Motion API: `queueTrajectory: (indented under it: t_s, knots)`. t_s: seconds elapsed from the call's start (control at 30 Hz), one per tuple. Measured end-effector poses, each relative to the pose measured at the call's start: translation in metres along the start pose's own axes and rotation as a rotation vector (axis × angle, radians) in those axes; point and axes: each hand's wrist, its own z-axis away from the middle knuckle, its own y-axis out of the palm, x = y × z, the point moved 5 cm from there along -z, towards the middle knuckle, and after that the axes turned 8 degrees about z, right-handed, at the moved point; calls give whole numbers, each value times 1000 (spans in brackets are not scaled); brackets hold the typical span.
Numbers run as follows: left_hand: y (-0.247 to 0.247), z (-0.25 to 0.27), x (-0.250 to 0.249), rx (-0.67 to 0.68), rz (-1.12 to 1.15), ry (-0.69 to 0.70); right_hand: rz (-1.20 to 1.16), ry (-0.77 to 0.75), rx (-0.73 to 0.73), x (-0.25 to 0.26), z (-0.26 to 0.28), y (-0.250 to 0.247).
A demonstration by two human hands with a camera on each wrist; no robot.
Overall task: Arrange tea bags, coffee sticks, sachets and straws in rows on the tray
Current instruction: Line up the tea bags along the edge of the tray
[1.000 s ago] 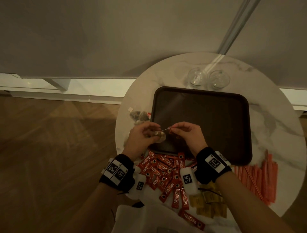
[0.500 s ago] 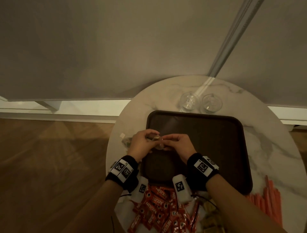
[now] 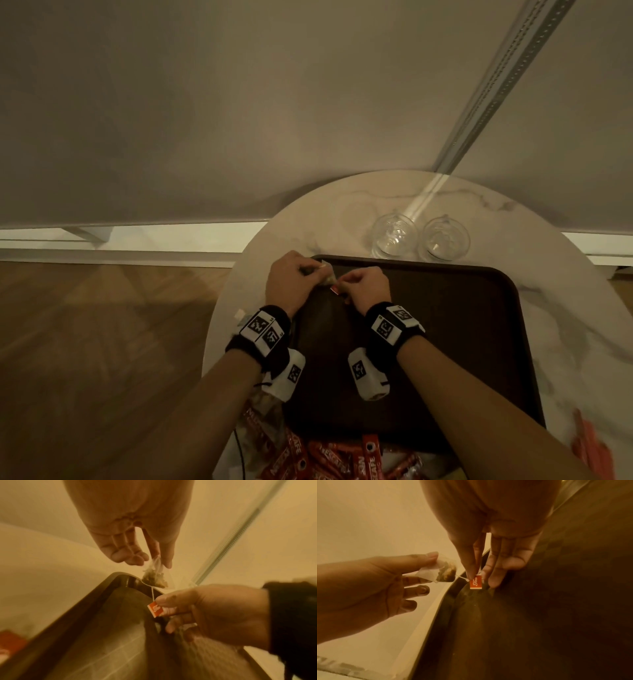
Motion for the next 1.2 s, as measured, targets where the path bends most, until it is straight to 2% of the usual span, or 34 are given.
queueTrajectory:
  t_s: [0.1, 0.2, 0.37, 0.53, 0.7, 0.83, 0.97, 1.1, 1.2]
  knots:
    - [0, -4, 3, -1, 222, -99, 90, 10, -23, 4, -11, 0]
    - [-1, -4, 2, 9, 285, -116, 146, 9, -40, 9, -17, 2]
    - [-2, -9, 10, 21, 207, -101, 240, -26, -81, 17, -22, 5]
    - [4, -9, 12, 72, 89, -66, 79, -33, -22, 5, -21, 1]
    - [9, -9, 7, 89, -10, -34, 69, -24, 7, 0, -18, -2]
    - [8, -9, 6, 78, -23, -28, 52, -46, 25, 1, -16, 1]
    - [6, -9, 8, 62, 21, -36, 41, -68, -30, -3, -15, 5]
    - [9, -10, 12, 68, 53, -50, 17, -65, 38, -1, -10, 11]
    - [14, -11, 16, 93, 3, -55, 17, -47, -22, -5, -13, 4]
